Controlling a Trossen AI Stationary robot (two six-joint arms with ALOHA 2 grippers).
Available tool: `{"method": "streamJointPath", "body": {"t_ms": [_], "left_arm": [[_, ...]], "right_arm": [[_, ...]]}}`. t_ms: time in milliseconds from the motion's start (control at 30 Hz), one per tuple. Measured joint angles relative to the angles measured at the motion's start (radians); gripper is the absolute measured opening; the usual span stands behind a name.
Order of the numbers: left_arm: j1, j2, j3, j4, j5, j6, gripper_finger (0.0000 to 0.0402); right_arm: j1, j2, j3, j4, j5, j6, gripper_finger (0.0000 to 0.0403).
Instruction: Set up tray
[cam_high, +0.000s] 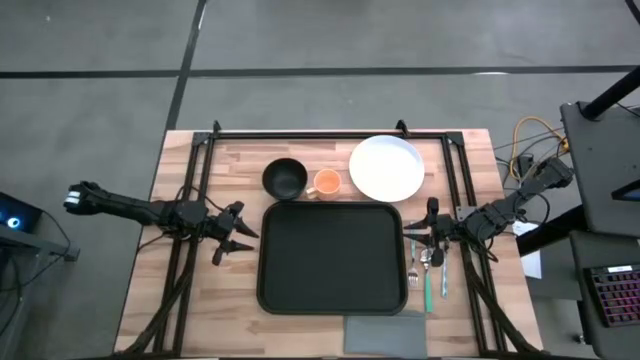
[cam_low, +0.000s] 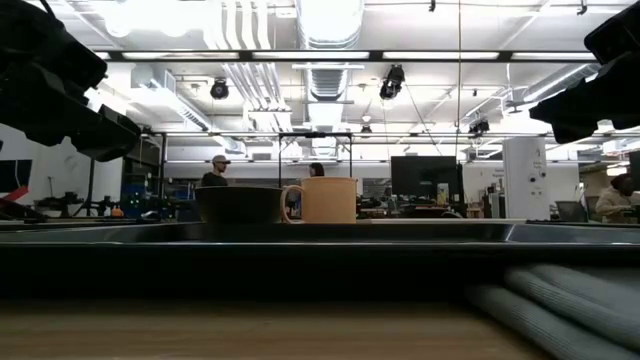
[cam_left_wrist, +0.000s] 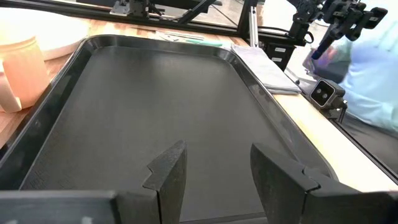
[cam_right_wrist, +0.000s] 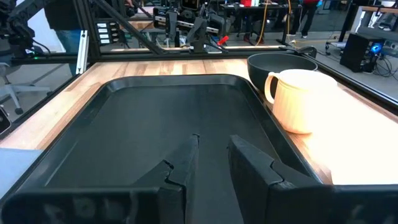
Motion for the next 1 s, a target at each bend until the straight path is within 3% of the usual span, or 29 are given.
{"method": "streamJointPath", "body": {"t_ms": [800,1000], "left_arm": [[0.001,-0.001,0.001,-0.006,-0.005,0.087,0.0158],[0.0,-0.001,0.001,-0.006,-0.005,0.106,0.0158]], "right_arm": [[0.0,0.0,0.0,0.0,0.0,-0.003,0.0077],[0.0,0.0,-0.001,0.056,0.0,0.142,0.0068]]}}
